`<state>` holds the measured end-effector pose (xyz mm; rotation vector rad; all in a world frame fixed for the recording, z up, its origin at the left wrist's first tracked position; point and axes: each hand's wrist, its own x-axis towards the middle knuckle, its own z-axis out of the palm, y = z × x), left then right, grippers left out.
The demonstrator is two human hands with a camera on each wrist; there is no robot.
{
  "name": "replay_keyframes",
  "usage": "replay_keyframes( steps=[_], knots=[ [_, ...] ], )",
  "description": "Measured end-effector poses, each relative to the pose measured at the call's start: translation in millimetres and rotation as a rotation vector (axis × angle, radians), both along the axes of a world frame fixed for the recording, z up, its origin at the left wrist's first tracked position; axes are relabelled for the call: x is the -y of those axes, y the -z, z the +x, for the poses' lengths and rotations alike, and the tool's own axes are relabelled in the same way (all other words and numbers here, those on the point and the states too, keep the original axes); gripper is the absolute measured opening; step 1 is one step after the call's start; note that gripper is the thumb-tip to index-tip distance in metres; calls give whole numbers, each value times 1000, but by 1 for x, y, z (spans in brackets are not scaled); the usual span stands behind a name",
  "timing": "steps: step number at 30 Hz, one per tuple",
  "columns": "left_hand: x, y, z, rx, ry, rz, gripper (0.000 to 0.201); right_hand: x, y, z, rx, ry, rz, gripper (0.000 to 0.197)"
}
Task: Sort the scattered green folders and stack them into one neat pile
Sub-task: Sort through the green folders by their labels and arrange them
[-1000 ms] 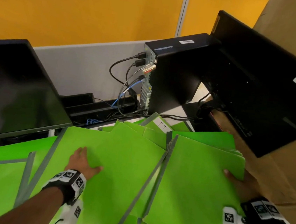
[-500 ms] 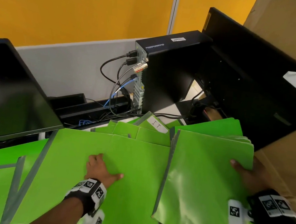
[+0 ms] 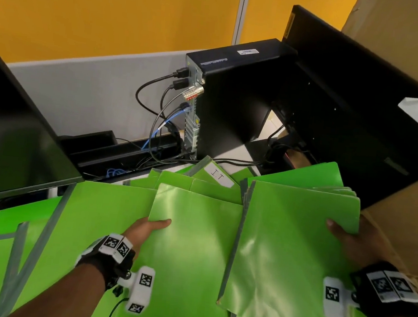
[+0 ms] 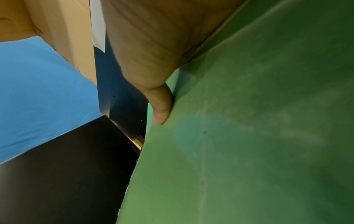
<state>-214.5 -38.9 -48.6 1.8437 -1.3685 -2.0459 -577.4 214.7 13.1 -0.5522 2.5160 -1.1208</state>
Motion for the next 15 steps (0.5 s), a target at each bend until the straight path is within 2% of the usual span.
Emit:
replay_keyframes(
  steps=[2, 4, 9, 11, 13, 14, 15],
  knots=[
    [-1, -6, -3, -50, 28, 91, 77, -2, 2, -3, -18, -13, 30, 37],
    [2, -5, -2, -73, 16, 131, 72, 0, -2, -2, -13, 11, 37, 37],
    [2, -10, -1, -61, 32, 174, 80, -1, -5, 2, -19, 37, 40, 32],
    [4, -12, -1, -61, 127, 225, 91, -8, 4, -6, 1, 29, 40, 46],
    [2, -13, -5, -58, 206, 249, 87, -9, 5, -7, 13, 48, 61, 74],
    [0, -11, -6, -32, 240, 211, 82, -11, 7, -11, 21, 43, 66, 79],
    [-2, -11, -8, 14, 261, 156, 84, -13, 4, -12, 18, 26, 71, 76]
  ],
)
